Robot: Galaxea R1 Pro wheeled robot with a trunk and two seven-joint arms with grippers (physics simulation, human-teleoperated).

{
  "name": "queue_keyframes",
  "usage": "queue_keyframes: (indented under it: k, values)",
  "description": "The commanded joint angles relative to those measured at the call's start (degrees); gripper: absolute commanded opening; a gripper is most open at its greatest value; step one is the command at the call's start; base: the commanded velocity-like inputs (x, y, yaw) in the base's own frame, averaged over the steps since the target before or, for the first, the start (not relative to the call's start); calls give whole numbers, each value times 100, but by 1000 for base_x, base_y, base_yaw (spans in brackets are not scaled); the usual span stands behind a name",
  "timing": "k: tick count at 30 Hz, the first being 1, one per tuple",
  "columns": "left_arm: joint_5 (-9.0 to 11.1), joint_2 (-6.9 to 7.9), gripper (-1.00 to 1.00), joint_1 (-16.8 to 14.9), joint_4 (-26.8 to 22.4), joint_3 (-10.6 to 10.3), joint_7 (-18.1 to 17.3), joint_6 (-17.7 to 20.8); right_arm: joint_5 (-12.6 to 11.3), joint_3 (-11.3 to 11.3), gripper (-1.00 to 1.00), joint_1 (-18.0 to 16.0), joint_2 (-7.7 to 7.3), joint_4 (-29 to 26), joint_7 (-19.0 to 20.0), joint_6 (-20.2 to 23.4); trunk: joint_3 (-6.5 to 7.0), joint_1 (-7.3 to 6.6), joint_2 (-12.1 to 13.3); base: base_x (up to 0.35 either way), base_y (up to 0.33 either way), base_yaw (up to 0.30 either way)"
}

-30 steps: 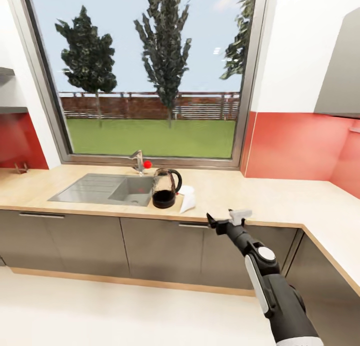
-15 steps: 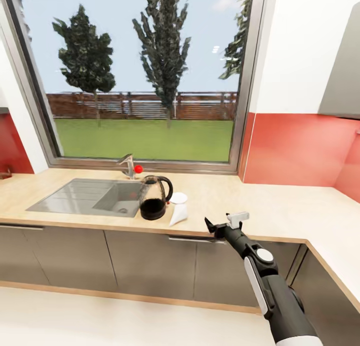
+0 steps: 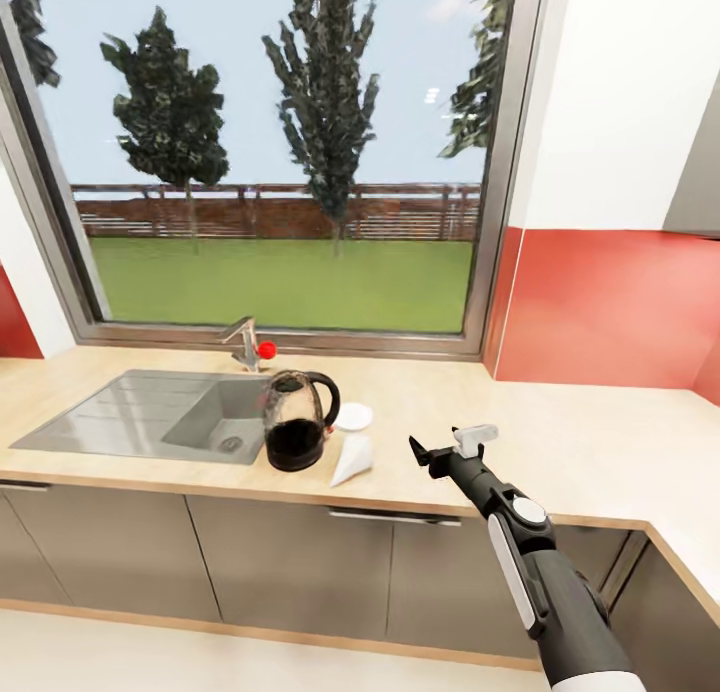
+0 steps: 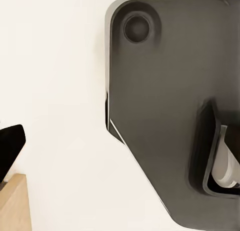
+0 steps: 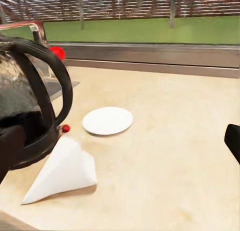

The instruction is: Set up a coffee station on the kitchen countertop: keep the coffee maker on the countertop, move the bottle of coffee from the kitchen shelf to the counter next to the coffee maker, place a paper coffee filter on top of the coffee maker, put the saucer next to the coffee maker with the coffee cup on the saucer, and place the electric kettle next to the coffee maker.

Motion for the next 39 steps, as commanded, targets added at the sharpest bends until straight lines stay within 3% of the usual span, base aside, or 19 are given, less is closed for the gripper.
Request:
queue_keyframes:
  k: [1,8,17,21,26,39]
  values:
    - [10,0,100,3,-4,0,7,-11,7,-6,100,-1,3,-7,22,32,0,5,-2,336,-1,0]
    - [10,-6,100,3,-2,0,7,-11,9,5,100,-1,3,28,22,64,0,5,-2,314,0,42]
    - [10,-9,100,3,-2,0,7,-12,11,18,100,-1,4,366,22,58,0,5,-2,40,0,153]
    - [10,-12,100,3,-2,0,7,-12,25,114,100,-1,0,431,24,58,0,5,-2,1,0,8]
    - [10,-14,100,3,3,0,7,-12,242,435,100,-1,-14,1038,30,50,0,5,-2,0,0,2]
    - [10,-11,100,3,13,0,7,-10,289,471,100,-1,-12,1294,25,41,0,5,-2,123,-18,0]
